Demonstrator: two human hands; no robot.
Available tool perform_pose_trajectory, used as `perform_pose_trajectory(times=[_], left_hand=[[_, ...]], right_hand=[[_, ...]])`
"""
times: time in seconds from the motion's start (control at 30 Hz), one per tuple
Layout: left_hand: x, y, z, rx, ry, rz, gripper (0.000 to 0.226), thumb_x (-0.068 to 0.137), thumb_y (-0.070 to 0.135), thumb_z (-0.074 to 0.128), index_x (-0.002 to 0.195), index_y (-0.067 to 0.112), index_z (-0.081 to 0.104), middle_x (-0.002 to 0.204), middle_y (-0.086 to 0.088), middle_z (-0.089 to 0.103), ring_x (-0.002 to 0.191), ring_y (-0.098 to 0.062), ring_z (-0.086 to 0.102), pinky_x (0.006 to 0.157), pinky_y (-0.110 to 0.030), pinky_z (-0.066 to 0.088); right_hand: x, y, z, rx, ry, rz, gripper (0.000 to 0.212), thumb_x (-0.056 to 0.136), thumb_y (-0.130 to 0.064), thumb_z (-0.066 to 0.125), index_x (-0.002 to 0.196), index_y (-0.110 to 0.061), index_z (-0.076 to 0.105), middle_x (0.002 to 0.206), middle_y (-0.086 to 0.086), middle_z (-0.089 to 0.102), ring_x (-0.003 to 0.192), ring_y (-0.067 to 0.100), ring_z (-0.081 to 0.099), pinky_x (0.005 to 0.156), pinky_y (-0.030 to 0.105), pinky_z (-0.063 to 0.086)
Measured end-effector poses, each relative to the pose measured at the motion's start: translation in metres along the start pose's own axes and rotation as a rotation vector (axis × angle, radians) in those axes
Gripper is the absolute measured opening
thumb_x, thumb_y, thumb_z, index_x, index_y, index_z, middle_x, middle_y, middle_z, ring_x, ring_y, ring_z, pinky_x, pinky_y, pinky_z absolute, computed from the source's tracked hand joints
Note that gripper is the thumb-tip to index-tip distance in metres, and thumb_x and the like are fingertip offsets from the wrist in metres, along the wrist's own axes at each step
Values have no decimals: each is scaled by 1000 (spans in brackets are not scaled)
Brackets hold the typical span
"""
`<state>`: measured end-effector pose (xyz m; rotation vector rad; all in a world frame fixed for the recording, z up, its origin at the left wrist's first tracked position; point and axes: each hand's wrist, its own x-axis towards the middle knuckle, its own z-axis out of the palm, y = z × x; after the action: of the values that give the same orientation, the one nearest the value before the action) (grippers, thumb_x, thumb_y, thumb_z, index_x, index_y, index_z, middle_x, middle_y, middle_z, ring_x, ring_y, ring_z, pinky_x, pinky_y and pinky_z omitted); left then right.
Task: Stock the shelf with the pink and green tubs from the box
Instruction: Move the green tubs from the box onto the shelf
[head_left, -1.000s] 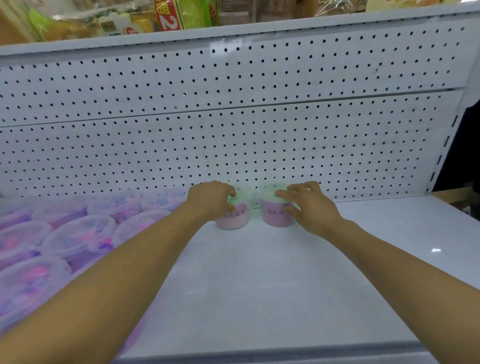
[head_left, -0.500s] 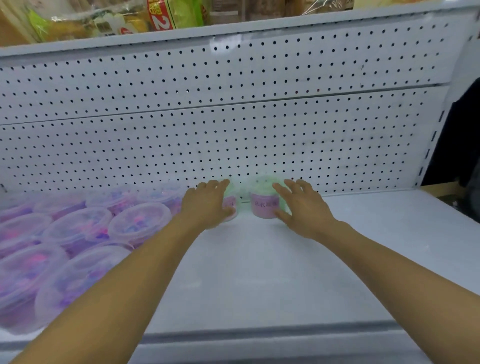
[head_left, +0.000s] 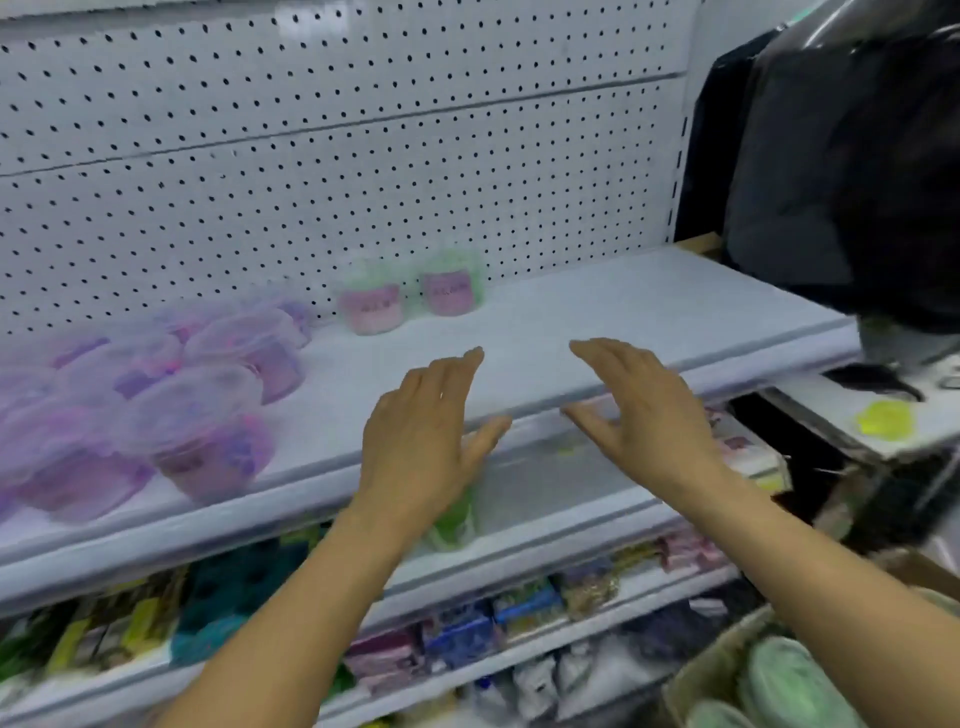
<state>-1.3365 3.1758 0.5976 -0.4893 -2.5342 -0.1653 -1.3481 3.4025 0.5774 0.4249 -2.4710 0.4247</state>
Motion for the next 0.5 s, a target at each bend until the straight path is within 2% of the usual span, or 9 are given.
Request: perform_pose_trajectory(times=[0.07, 0.2, 0.3, 0.4, 0.5], left_hand=[[-24, 24, -2, -32, -35, 61, 64, 89, 55, 49, 141, 18, 43, 127, -5, 59, 109, -28, 57, 76, -36, 48], [-64, 76, 10, -87, -142, 132, 67, 87, 62, 42, 140, 19, 43, 125, -4, 59, 109, -27, 56, 77, -38, 49], [-92, 118, 34, -176, -254, 167, 68, 88, 62, 45, 141, 21, 40, 132, -2, 55, 117, -26, 52, 89, -38, 45], [-119, 157, 66, -243, -416, 169, 72, 89, 63, 42, 148, 26, 26, 145, 3, 41, 131, -21, 38, 104, -35, 31], [-139, 194, 102, -275, -577, 169, 75, 89, 65, 39, 150, 26, 19, 150, 3, 33, 136, -21, 30, 110, -35, 26]], right_hand=[[-41, 1, -15, -41, -15, 28, 57, 89, -50, 45, 134, -16, 49, 131, 9, 56, 111, 32, 57, 79, 45, 53], [-118, 16, -40, -111, -36, 97, 52, 89, -42, 59, 132, -14, 50, 127, 8, 57, 112, 31, 56, 82, 44, 52], [-175, 42, -52, -151, -131, 198, 54, 88, -45, 57, 134, -19, 47, 130, 4, 54, 114, 28, 53, 83, 44, 49], [-229, 77, -57, -172, -236, 301, 56, 88, -47, 57, 136, -22, 45, 132, 1, 53, 114, 27, 53, 84, 44, 49], [-278, 111, -56, -182, -361, 436, 61, 87, -51, 56, 140, -26, 40, 138, -2, 48, 123, 22, 47, 89, 42, 48]])
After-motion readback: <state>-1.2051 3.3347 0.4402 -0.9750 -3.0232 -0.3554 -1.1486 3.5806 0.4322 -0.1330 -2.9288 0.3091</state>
